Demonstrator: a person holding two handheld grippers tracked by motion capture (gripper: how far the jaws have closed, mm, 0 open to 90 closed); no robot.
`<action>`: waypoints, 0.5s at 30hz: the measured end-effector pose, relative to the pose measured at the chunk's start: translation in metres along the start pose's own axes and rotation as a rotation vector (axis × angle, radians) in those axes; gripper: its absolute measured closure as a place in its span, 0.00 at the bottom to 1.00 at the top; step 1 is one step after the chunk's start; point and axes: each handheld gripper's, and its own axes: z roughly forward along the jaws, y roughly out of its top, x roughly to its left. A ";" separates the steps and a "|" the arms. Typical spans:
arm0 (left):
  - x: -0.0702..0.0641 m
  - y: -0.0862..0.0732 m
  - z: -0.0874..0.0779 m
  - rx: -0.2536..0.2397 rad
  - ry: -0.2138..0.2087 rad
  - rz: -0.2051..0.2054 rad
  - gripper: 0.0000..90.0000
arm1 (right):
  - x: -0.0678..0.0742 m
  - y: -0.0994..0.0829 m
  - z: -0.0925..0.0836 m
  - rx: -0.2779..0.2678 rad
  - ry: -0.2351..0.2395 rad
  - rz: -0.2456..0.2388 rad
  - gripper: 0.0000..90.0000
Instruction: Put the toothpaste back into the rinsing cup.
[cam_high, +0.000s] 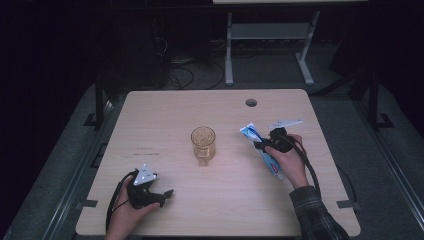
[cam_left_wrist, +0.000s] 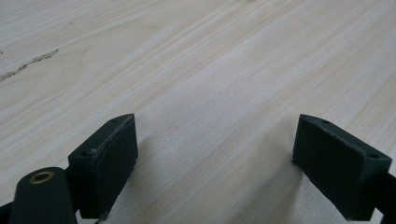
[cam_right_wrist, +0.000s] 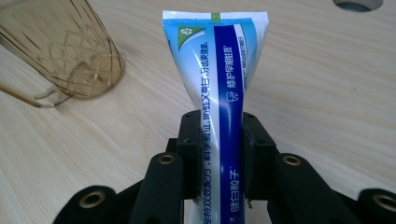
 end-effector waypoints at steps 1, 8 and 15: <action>0.000 0.000 0.000 0.000 0.000 0.000 0.15 | 0.000 0.001 -0.002 -0.007 0.001 -0.003 0.81; 0.000 0.000 0.000 0.000 0.000 0.000 0.15 | -0.001 0.003 -0.011 -0.058 0.016 0.004 0.81; 0.000 0.000 0.000 0.000 0.000 0.000 0.15 | -0.001 0.007 -0.022 -0.102 0.033 0.005 0.81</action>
